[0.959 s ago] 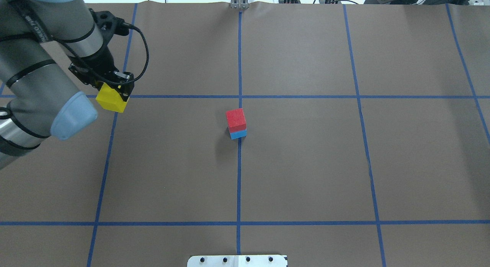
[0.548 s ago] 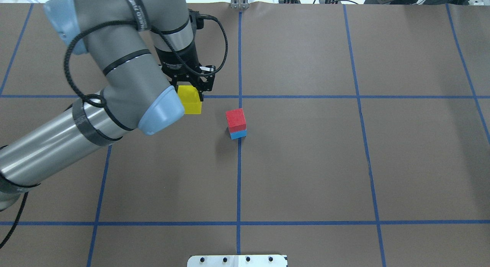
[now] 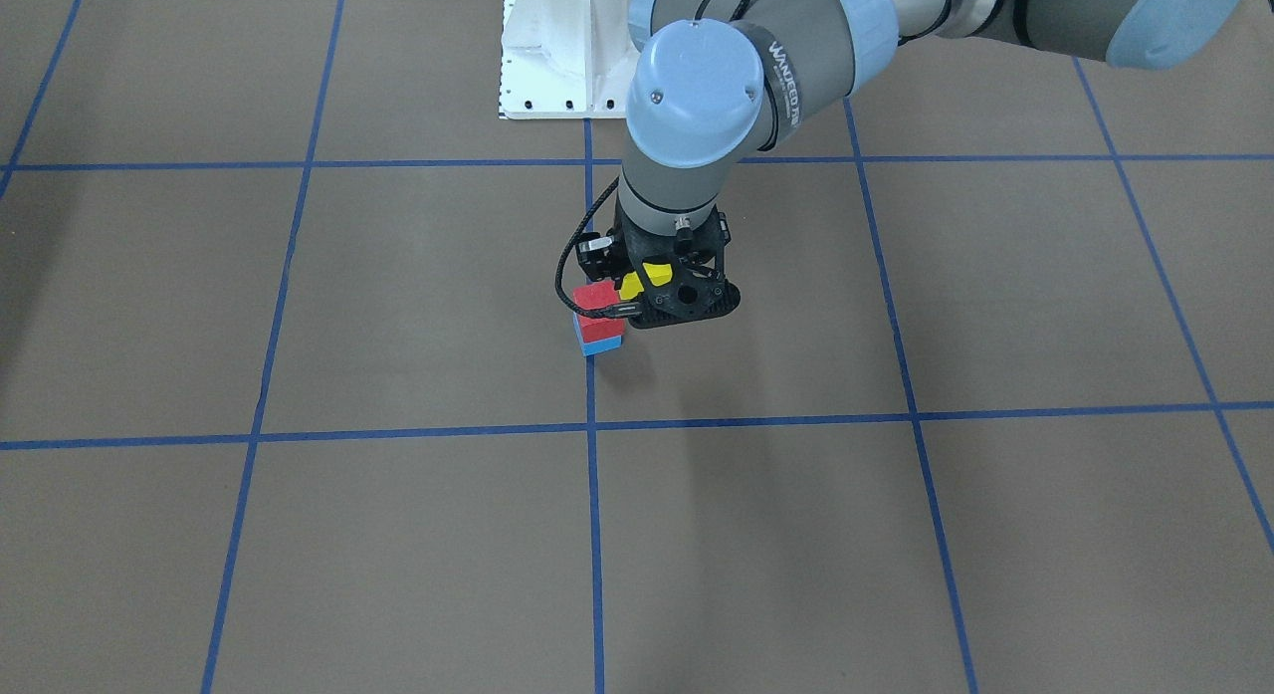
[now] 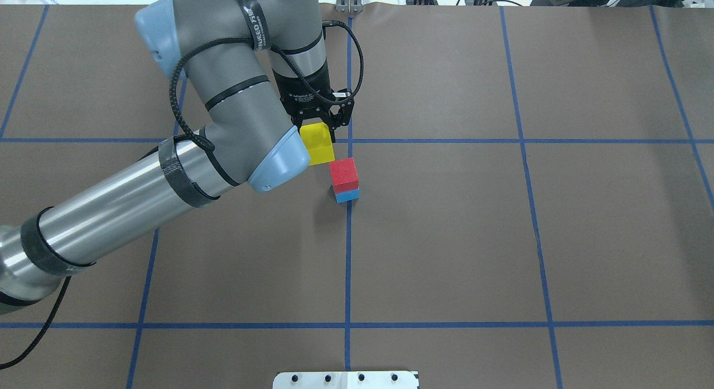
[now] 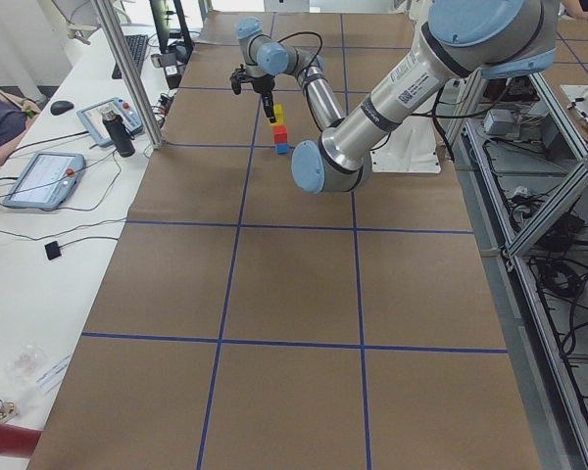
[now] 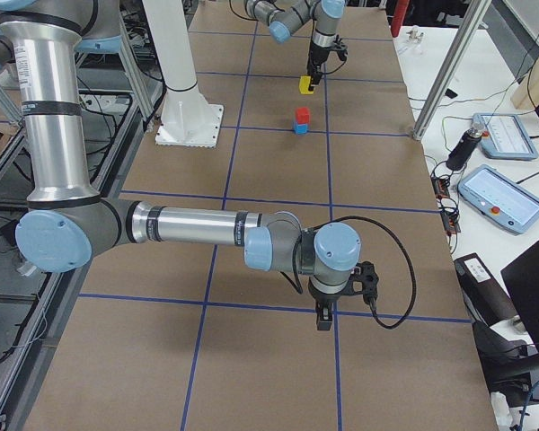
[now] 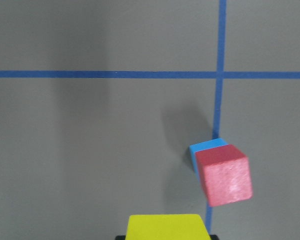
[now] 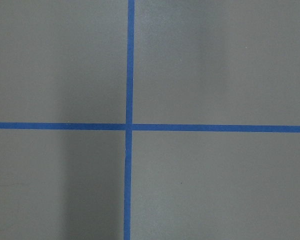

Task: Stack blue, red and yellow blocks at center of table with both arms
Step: 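Carry the yellow cube with the left gripper above the red cube, then lower the yellow cube onto the red cube and hold it there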

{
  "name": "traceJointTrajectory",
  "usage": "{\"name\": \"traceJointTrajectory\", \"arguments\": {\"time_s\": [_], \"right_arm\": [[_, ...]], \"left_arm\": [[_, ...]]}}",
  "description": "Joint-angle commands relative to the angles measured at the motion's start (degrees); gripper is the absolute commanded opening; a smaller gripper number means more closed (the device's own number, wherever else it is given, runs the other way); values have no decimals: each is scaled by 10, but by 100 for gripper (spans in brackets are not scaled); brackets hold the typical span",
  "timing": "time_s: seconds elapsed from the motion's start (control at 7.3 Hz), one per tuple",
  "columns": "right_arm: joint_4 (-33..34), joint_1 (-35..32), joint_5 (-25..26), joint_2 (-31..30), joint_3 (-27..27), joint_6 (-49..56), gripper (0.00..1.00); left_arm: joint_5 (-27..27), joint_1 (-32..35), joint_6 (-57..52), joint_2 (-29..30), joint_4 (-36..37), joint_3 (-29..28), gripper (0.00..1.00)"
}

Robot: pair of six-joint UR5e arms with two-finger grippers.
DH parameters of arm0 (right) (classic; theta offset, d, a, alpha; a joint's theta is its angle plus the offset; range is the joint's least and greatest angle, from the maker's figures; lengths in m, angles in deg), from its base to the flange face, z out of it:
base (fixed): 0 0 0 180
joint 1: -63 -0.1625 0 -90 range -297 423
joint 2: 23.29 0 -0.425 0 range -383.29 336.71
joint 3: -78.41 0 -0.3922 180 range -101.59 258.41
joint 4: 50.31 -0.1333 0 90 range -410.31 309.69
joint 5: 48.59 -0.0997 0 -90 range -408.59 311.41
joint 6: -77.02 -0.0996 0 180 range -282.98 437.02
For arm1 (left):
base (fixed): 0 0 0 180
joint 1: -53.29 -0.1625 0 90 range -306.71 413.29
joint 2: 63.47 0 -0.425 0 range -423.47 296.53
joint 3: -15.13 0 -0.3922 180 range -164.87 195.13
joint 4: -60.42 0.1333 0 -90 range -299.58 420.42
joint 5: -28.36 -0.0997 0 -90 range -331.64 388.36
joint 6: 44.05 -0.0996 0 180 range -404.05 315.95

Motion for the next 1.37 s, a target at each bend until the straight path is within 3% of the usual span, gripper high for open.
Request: {"name": "traceJointTrajectory", "arguments": {"time_s": [0.0, 0.55, 1.23], "right_arm": [[0, 0, 1, 0, 0, 0, 100], [0, 0, -3, 0, 1, -1, 100], [0, 0, -3, 0, 0, 0, 100]], "left_arm": [[-1, -10, 27, 1, -33, -13, 0], [-3, -27, 29, 22, -61, -65, 0], [-17, -43, 31, 21, -62, -70, 0]]}}
